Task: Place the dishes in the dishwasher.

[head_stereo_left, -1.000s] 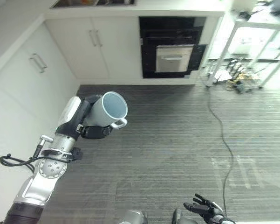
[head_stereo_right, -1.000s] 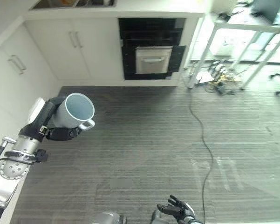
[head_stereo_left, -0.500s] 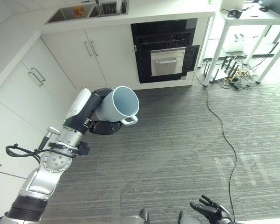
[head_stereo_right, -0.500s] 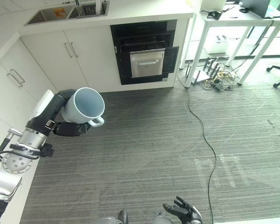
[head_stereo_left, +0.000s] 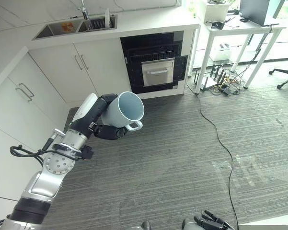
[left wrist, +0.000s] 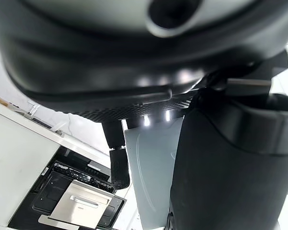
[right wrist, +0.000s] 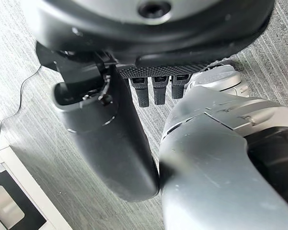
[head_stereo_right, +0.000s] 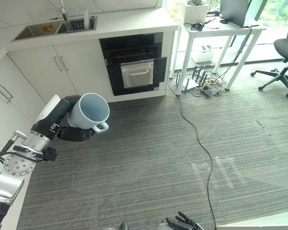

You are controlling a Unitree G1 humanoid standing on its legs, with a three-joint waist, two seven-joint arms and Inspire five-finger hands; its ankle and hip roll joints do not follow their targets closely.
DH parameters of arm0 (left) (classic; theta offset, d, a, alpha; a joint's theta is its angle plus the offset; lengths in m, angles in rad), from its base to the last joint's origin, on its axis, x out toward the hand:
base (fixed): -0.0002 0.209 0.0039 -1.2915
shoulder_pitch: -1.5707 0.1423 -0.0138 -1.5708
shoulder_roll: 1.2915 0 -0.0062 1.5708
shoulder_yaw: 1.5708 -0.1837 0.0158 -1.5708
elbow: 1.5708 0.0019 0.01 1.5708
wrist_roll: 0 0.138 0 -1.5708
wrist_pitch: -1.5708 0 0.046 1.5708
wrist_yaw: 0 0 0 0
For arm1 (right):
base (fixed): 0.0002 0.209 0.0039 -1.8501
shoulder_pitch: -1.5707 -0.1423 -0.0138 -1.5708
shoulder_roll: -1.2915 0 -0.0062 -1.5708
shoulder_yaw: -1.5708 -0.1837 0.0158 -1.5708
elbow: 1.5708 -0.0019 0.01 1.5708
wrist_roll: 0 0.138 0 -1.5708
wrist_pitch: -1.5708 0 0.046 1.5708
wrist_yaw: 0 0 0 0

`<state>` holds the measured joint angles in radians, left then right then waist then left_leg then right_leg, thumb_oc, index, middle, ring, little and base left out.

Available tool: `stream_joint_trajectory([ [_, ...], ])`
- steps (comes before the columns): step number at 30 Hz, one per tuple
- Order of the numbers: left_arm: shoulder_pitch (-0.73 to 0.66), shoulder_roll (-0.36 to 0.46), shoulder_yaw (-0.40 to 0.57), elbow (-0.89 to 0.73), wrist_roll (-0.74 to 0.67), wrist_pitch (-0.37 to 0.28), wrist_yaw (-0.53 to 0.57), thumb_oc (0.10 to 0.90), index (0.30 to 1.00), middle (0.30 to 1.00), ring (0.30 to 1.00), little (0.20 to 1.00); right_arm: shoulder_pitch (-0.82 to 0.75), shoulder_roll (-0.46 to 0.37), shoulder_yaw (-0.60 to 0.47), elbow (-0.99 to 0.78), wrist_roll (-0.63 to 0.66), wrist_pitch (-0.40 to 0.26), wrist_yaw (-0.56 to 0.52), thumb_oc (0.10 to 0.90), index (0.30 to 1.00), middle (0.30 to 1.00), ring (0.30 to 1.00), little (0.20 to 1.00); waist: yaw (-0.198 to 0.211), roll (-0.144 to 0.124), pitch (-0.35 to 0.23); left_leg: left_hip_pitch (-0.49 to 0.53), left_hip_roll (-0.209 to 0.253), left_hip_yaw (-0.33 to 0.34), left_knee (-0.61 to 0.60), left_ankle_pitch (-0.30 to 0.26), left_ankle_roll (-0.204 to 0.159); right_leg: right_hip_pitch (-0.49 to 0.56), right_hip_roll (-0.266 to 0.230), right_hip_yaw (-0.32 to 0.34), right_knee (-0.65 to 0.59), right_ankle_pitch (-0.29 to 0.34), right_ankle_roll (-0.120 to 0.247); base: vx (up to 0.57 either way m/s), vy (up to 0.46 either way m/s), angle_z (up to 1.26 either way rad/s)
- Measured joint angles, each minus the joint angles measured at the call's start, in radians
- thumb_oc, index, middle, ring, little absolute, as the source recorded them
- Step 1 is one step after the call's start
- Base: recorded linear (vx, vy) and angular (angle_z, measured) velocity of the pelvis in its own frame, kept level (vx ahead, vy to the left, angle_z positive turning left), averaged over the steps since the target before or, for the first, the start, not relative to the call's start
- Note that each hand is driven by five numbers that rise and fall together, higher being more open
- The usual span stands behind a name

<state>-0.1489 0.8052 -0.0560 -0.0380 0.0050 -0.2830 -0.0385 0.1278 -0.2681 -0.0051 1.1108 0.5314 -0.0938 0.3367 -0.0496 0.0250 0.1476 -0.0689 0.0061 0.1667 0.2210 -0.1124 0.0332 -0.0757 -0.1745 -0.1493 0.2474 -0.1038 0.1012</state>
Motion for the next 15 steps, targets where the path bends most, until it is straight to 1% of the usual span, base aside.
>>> stream_joint_trajectory([
  [2, 0.000, 0.000, 0.000, 0.000, 0.001, 0.002, 0.000, 0.400, 0.300, 0.300, 0.300, 0.300, -0.001, 0.010, 0.001, 0.000, 0.000, 0.000, 0.003, 0.800, 0.900, 0.900, 0.900, 0.900, 0.001, -0.001, 0.000, 0.001, 0.007, -0.001, 0.002, -0.001, -0.001, 0.008, 0.003, -0.003, -0.012, 0.005, -0.003, 0.16, -0.035, -0.15],
  [3, 0.014, 0.005, -0.009, -0.010, -0.007, 0.021, 0.007, 0.400, 0.300, 0.300, 0.300, 0.300, -0.023, -0.001, 0.028, 0.011, -0.046, -0.011, 0.001, 0.800, 0.900, 0.900, 0.900, 0.900, 0.019, -0.014, -0.003, 0.008, -0.006, 0.028, 0.001, -0.011, -0.043, -0.055, -0.002, -0.007, 0.034, -0.018, -0.005, 0.20, -0.026, -1.04],
  [4, 0.056, 0.004, -0.002, -0.003, -0.009, 0.027, 0.008, 0.400, 0.300, 0.300, 0.300, 0.300, -0.049, -0.016, 0.053, 0.035, -0.080, -0.013, 0.006, 0.800, 0.900, 0.900, 0.900, 0.900, 0.056, -0.022, -0.007, 0.020, -0.021, -0.013, 0.018, -0.014, -0.053, -0.080, 0.006, 0.063, 0.054, -0.024, -0.015, 0.20, -0.033, -1.48],
  [5, 0.079, 0.003, -0.016, 0.002, -0.008, 0.047, 0.007, 0.400, 0.300, 0.300, 0.300, 0.300, -0.053, -0.027, 0.053, 0.033, -0.099, -0.024, 0.008, 0.800, 0.900, 0.900, 0.900, 0.900, 0.074, -0.018, -0.009, 0.033, -0.033, -0.103, 0.018, -0.014, -0.049, -0.085, 0.014, 0.095, 0.059, -0.022, -0.015, 0.23, -0.043, -1.48],
  [6, 0.107, 0.003, -0.024, -0.007, -0.007, 0.058, 0.004, 0.400, 0.300, 0.300, 0.300, 0.300, -0.062, -0.048, 0.066, 0.031, -0.102, -0.037, 0.010, 0.800, 0.900, 0.900, 0.900, 0.900, 0.076, 0.003, -0.020, 0.047, -0.025, -0.119, -0.005, -0.052, -0.034, -0.099, 0.019, 0.083, 0.084, -0.022, -0.011, 0.20, -0.039, -1.03],
  [7, 0.135, -0.001, -0.017, -0.007, -0.007, 0.058, 0.005, 0.400, 0.300, 0.300, 0.300, 0.300, -0.053, -0.049, 0.070, 0.028, -0.123, -0.037, 0.006, 0.800, 0.900, 0.900, 0.900, 0.900, 0.082, -0.016, -0.016, 0.067, -0.025, -0.082, -0.012, -0.052, -0.036, -0.133, 0.004, 0.087, 0.166, -0.049, -0.007, 0.13, -0.019, -0.62],
  [8, 0.144, -0.001, -0.018, -0.007, -0.006, 0.058, 0.005, 0.400, 0.300, 0.300, 0.300, 0.300, -0.048, -0.050, 0.069, 0.022, -0.122, -0.040, 0.003, 0.800, 0.900, 0.900, 0.900, 0.900, 0.082, -0.017, -0.016, 0.073, -0.024, -0.074, -0.017, -0.051, -0.039, -0.133, 0.004, 0.084, 0.176, -0.061, -0.006, 0.12, 0.019, -0.27],
  [10, 0.132, -0.001, -0.017, -0.008, -0.009, 0.057, 0.005, 0.400, 0.300, 0.300, 0.300, 0.300, -0.051, -0.056, 0.072, 0.006, -0.135, -0.057, -0.011, 0.800, 0.900, 0.900, 0.900, 0.900, 0.082, -0.013, -0.014, 0.058, -0.015, -0.085, -0.016, -0.049, -0.047, -0.145, 0.003, 0.064, 0.193, -0.081, -0.011, 0.11, 0.065, 0.22],
  [11, 0.119, -0.002, -0.017, -0.008, -0.012, 0.055, 0.008, 0.400, 0.300, 0.300, 0.300, 0.300, -0.050, -0.058, 0.074, -0.004, -0.146, -0.066, -0.026, 0.800, 0.900, 0.900, 0.900, 0.900, 0.083, -0.009, -0.011, 0.049, -0.010, -0.098, -0.009, -0.048, -0.054, -0.154, 0.005, 0.048, 0.198, -0.087, -0.026, 0.15, 0.109, 0.27],
  [12, 0.120, -0.004, -0.017, -0.008, -0.021, 0.055, 0.010, 0.400, 0.300, 0.300, 0.300, 0.300, -0.060, -0.059, 0.075, -0.008, -0.170, -0.079, -0.041, 0.800, 0.900, 0.900, 0.900, 0.900, 0.091, -0.003, -0.007, 0.044, -0.005, -0.098, -0.006, -0.047, -0.060, -0.156, 0.011, 0.046, 0.202, -0.088, -0.034, 0.19, 0.147, 0.30],
  [13, 0.117, -0.015, -0.017, -0.007, -0.024, 0.054, 0.011, 0.400, 0.300, 0.300, 0.300, 0.300, -0.069, -0.064, 0.080, -0.014, -0.190, -0.094, -0.060, 0.800, 0.900, 0.900, 0.900, 0.900, 0.093, 0.007, -0.001, 0.019, 0.002, -0.094, 0.036, -0.049, -0.066, -0.152, 0.011, 0.042, 0.198, -0.098, -0.039, 0.20, 0.146, 0.34],
  [14, 0.109, -0.043, -0.017, -0.007, -0.024, 0.053, 0.011, 0.400, 0.300, 0.300, 0.300, 0.300, -0.072, -0.073, 0.091, -0.020, -0.219, -0.103, -0.082, 0.800, 0.900, 0.900, 0.900, 0.900, 0.086, 0.021, 0.017, -0.023, 0.014, -0.090, 0.127, -0.052, -0.077, -0.127, 0.012, 0.025, 0.176, -0.093, -0.059, 0.26, 0.169, 0.50],
  [15, 0.102, -0.079, -0.018, -0.007, -0.024, 0.049, 0.011, 0.400, 0.300, 0.300, 0.300, 0.300, -0.092, -0.080, 0.096, -0.017, -0.237, -0.103, -0.098, 0.800, 0.900, 0.900, 0.900, 0.900, 0.087, 0.018, 0.047, -0.093, 0.033, -0.077, 0.251, -0.059, -0.108, -0.093, 0.012, 0.013, 0.142, -0.089, -0.075, 0.32, 0.180, 0.45],
])
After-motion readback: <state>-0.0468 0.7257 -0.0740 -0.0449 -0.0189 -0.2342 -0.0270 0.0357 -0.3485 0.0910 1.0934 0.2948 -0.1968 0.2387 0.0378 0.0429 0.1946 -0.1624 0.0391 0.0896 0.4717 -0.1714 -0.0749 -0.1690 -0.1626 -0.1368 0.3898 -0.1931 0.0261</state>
